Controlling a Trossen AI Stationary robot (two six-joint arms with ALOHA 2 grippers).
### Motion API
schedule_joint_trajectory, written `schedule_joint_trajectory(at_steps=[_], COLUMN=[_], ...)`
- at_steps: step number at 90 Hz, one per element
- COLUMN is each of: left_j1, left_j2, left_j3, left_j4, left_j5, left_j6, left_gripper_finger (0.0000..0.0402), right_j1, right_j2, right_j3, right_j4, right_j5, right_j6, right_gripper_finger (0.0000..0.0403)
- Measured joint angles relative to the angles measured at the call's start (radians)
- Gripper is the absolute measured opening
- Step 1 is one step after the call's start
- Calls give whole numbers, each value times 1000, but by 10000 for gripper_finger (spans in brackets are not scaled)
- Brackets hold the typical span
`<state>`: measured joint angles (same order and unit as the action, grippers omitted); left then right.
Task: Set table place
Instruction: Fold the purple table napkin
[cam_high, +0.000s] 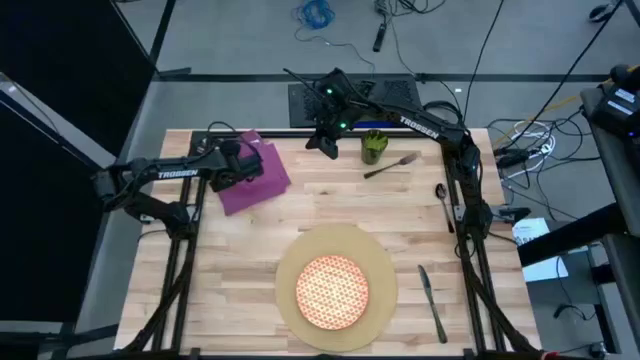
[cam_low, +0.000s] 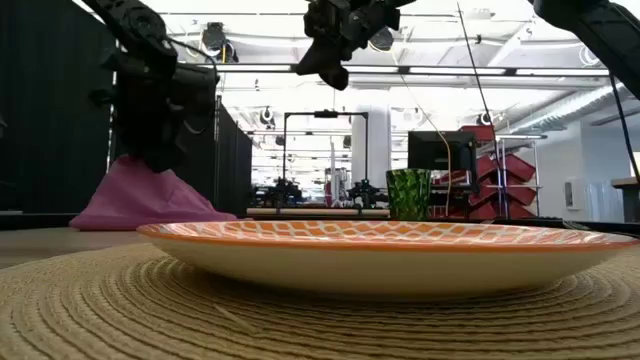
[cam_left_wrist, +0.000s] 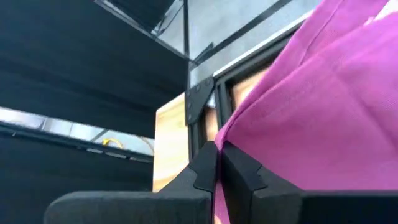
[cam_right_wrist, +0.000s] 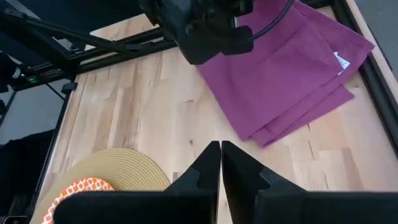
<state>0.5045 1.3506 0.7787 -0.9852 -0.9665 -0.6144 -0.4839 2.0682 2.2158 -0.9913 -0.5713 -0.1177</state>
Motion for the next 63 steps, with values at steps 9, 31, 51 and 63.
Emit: schedule_joint_trajectory(at_steps=[9, 31, 51, 63], left_j1=[-1, 0, -1, -1], left_j2=[0, 0, 0, 1], left_j3=[12, 12, 12, 26], left_j4=[7, 1, 4, -47], left_j5=[30, 34, 49, 8], left_j6=[50, 134, 176, 102], left_gripper_finger=[0, 21, 91, 124], right_j1=[2, 15, 22, 21], right_j2=[0, 0, 0, 1], right_j3=[0, 0, 0, 0], right_j4=[0, -2, -2, -15], right_j5=[0, 0, -2, -1], right_j6=[-1, -3, -8, -20], right_gripper_finger=[0, 0, 0, 0])
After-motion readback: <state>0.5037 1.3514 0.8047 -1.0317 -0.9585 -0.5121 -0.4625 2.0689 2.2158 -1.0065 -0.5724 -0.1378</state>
